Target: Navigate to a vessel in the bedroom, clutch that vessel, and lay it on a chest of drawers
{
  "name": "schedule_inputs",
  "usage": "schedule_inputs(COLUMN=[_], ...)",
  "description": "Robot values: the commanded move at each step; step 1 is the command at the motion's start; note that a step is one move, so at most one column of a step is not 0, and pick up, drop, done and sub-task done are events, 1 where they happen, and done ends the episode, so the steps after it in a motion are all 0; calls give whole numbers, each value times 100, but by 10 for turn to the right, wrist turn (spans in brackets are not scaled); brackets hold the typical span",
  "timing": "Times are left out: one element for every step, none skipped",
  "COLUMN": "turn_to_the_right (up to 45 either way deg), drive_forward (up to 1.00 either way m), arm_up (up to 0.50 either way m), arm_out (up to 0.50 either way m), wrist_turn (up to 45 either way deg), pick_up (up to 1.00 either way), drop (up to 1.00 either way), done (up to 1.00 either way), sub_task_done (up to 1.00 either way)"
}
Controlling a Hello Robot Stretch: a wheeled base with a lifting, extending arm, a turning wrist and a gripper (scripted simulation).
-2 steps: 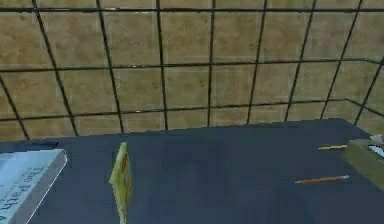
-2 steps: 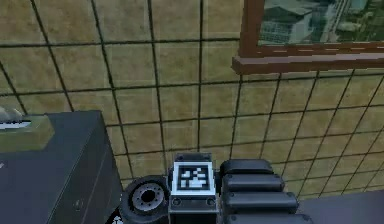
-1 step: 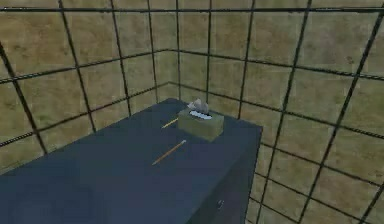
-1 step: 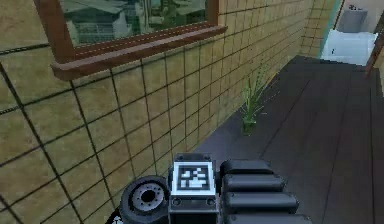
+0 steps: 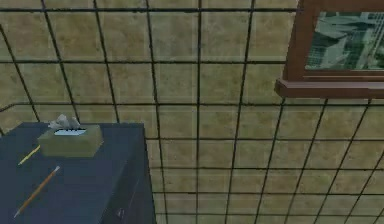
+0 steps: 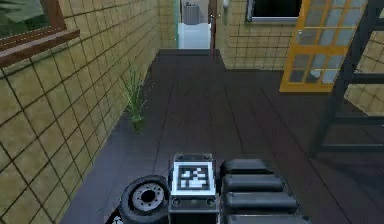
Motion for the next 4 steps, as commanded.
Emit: schedule_inputs(turn_to_the_right=[-450,-450,-450,-210], drive_forward=[0,0,0,0], arm_up=[0,0,0,0], arm_out=[0,0,0,0], wrist_turn=[0,0,0,0], pick_up=[0,0,0,0], drop=[0,0,0,0], done=[0,0,0,0], sub_task_done=[0,0,0,0])
